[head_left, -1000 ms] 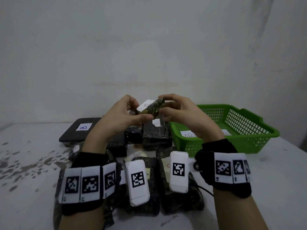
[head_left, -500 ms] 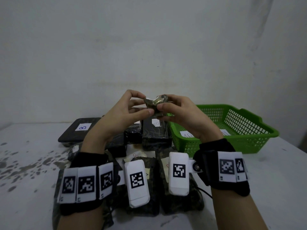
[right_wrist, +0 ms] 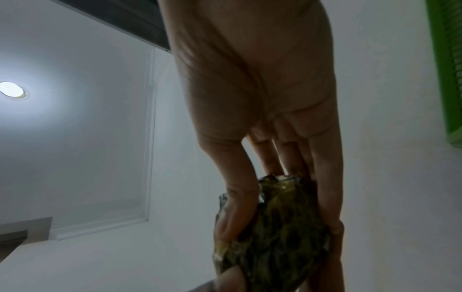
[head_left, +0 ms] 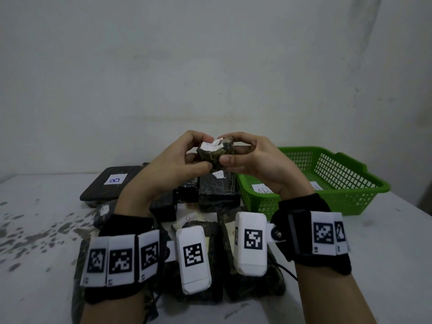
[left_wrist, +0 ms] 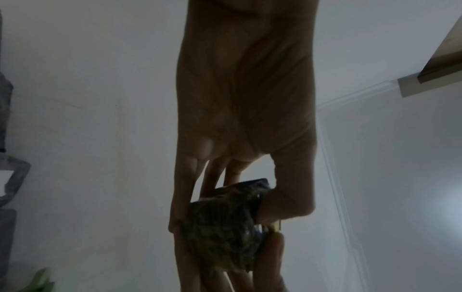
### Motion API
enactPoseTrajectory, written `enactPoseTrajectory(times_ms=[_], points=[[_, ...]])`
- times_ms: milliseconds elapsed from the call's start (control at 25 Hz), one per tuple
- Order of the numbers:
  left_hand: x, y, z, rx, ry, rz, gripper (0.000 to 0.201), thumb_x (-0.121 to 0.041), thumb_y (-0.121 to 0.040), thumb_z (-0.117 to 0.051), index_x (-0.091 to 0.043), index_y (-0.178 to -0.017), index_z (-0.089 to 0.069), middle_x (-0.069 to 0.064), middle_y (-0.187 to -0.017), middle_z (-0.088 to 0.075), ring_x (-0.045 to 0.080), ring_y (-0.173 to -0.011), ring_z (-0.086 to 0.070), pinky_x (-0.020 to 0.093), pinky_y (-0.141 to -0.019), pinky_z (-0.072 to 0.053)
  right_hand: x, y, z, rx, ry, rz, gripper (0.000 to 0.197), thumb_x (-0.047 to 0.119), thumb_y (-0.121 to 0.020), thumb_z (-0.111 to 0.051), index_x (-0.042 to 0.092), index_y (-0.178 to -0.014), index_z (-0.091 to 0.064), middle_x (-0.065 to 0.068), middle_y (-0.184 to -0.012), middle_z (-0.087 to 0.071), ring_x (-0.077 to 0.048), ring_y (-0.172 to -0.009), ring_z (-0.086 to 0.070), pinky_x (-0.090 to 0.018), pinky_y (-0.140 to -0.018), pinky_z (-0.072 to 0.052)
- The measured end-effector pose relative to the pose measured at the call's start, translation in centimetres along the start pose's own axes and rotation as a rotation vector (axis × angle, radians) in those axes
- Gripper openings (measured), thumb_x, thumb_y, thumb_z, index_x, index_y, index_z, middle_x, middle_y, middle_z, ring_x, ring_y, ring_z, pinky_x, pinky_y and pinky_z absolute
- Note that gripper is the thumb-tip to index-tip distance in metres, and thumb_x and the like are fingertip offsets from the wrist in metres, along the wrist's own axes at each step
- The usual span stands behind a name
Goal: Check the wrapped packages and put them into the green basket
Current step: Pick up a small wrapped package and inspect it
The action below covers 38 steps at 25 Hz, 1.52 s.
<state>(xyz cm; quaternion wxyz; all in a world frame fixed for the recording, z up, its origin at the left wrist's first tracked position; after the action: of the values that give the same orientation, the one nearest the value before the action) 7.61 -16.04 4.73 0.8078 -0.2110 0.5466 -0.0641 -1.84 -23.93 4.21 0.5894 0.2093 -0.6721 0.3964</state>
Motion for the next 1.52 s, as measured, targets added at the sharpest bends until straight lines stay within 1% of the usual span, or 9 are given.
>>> enactPoseTrajectory(times_ms=[160, 360, 560, 640, 760, 920, 1040, 1400, 1520], points=[[0.2, 0.0, 0.5, -0.041, 0.011, 0.001, 0.032, 0.001, -0.084, -0.058, -0.026, -0.099, -0.050, -0.010, -0.105, -0.058, -0.004, -0.076, -0.065, 0.012, -0.075, -0.052, 0.0, 0.1, -0.4, 0.005, 0.047, -0.007, 0.036, -0.005, -0.070, -0.069, 0.013, -0.100, -0.061, -0.007, -0.084, -0.071, -0.021, -0.082, -0.068, -0.032, -0.084, -0.056], [0.0, 0.2, 0.5, -0.013, -0.018, -0.009, 0.041, -0.017, -0.070, -0.066, -0.030, -0.103, -0.045, -0.006, -0.111, -0.055, -0.001, -0.081, -0.065, 0.017, -0.072, -0.053, 0.1, 0.3, -0.6, 0.010, 0.079, -0.013, 0.038, -0.006, -0.071, -0.069, 0.014, -0.102, -0.061, -0.009, -0.088, -0.071, -0.021, -0.084, -0.068, -0.032, -0.086, -0.055], [0.5, 0.2, 0.9, -0.041, 0.005, 0.046, 0.043, -0.006, -0.086, -0.060, -0.028, -0.117, -0.039, -0.008, -0.107, -0.060, -0.003, -0.081, -0.065, 0.014, -0.074, -0.050, -0.1, 0.2, -0.3, -0.072, 0.133, -0.035, 0.058, 0.016, -0.048, -0.081, 0.012, -0.100, -0.055, -0.012, -0.097, -0.067, -0.024, -0.088, -0.067, -0.041, -0.088, -0.054], [0.6, 0.0, 1.3, -0.075, 0.001, 0.048, 0.032, -0.023, -0.082, -0.064, -0.028, -0.109, -0.048, -0.002, -0.111, -0.062, 0.000, -0.084, -0.065, 0.021, -0.084, -0.051, -0.1, 0.0, 0.1, -0.134, 0.154, -0.022, 0.060, 0.012, -0.054, -0.084, 0.011, -0.100, -0.044, -0.006, -0.094, -0.062, -0.020, -0.086, -0.064, -0.039, -0.087, -0.054], [0.9, -0.1, 0.9, -0.033, -0.048, 0.042, 0.046, -0.048, -0.067, -0.075, -0.031, -0.104, -0.055, -0.005, -0.113, -0.062, 0.000, -0.088, -0.065, 0.022, -0.086, -0.052, -0.1, -0.1, -0.1, -0.156, 0.233, 0.012, 0.058, 0.008, -0.064, -0.081, 0.013, -0.101, -0.036, 0.002, -0.084, -0.057, -0.013, -0.077, -0.058, -0.035, -0.084, -0.051], [1.0, -0.1, 1.8, -0.094, -0.047, 0.032, 0.023, -0.020, -0.085, -0.059, -0.026, -0.106, -0.053, 0.000, -0.110, -0.061, 0.006, -0.090, -0.063, 0.024, -0.088, -0.050, -0.2, 0.1, -0.7, -0.047, 0.235, -0.008, 0.047, 0.009, -0.067, -0.078, 0.018, -0.098, -0.044, -0.004, -0.091, -0.059, -0.017, -0.084, -0.061, -0.037, -0.087, -0.051], [1.1, 0.1, 2.6, -0.102, -0.056, 0.019, 0.029, -0.003, -0.091, -0.048, -0.027, -0.107, -0.050, -0.002, -0.107, -0.060, 0.009, -0.091, -0.061, 0.022, -0.085, -0.051, -0.1, 0.4, -0.7, 0.029, 0.130, -0.030, 0.024, 0.005, -0.079, -0.066, 0.018, -0.094, -0.052, -0.005, -0.092, -0.060, -0.015, -0.082, -0.062, -0.039, -0.090, -0.051], [1.3, -0.1, 1.5, -0.031, -0.137, 0.023, 0.025, -0.012, -0.093, -0.050, -0.034, -0.105, -0.048, -0.003, -0.107, -0.061, 0.013, -0.096, -0.061, 0.026, -0.087, -0.049, 0.2, 0.2, -0.4, -0.071, 0.234, 0.004, 0.020, -0.001, -0.082, -0.062, 0.017, -0.082, -0.053, -0.005, -0.071, -0.058, -0.016, -0.064, -0.060, -0.027, -0.063, -0.054], [1.7, -0.2, 1.5, -0.103, -0.022, 0.081, 0.021, -0.019, -0.092, -0.050, -0.027, -0.111, -0.046, 0.001, -0.112, -0.061, 0.017, -0.099, -0.063, 0.031, -0.089, -0.051, 0.5, 0.1, 0.1, -0.137, 0.153, 0.028, 0.020, 0.004, -0.077, -0.070, 0.016, -0.079, -0.054, -0.006, -0.075, -0.061, -0.019, -0.070, -0.064, -0.034, -0.071, -0.057]])
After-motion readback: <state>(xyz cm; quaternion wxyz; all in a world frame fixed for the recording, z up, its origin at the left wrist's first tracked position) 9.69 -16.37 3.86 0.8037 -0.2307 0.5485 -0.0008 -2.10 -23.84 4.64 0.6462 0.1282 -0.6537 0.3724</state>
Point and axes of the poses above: each hand's wrist, its own y-axis away from the middle knuckle, its own z-axis out of the back of the hand, x = y × z, the point moved 8 cm from there along -y, towards the middle knuckle
